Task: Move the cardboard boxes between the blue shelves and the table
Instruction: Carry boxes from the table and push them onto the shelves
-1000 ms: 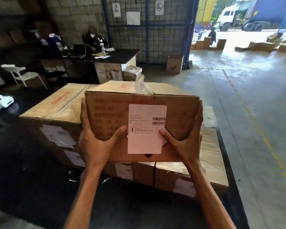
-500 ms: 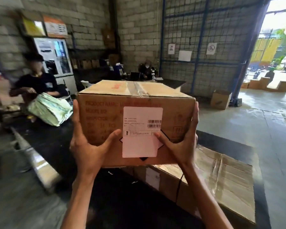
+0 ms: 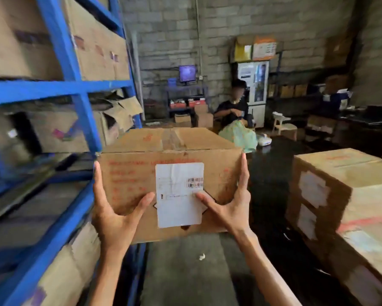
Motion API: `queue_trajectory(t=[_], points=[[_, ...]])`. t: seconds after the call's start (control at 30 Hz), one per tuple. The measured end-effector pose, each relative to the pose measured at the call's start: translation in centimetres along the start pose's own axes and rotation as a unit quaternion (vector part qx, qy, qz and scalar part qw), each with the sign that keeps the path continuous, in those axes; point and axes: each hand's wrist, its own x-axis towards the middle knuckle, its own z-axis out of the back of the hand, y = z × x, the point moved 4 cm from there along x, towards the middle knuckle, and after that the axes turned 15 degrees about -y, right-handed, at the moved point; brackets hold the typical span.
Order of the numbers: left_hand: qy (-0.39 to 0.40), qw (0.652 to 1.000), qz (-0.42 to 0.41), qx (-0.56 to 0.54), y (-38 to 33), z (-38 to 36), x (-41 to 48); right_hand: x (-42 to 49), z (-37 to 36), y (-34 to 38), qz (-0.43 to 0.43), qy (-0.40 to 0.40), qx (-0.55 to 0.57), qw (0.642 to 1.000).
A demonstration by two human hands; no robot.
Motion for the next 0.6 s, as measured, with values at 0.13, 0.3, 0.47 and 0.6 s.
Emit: queue_trajectory(t=[0.13, 0.3, 0.47, 0.6], points=[[-0.081, 0.995, -0.002, 0.055, 0.3, 9.5, 2.1, -4.0, -8.9, 2.2, -0.02, 0.1, 0.069, 0.992], [-0.187, 0.966, 0.001, 0.178, -0.6, 17.8, 3.1, -8.0, -17.4, 4.9, -0.05, 0.201, 0.155, 0.966], [-0.264, 0.931, 0.001, 0.252, -0.4, 21.0, 3.4, -9.6, -24.0, 5.7, -0.036, 0.266, 0.224, 0.937], [-0.328, 0.902, -0.003, 0.282, 0.3, 21.9, 3.6, -10.6, -29.0, 5.5, -0.051, 0.315, 0.293, 0.902]])
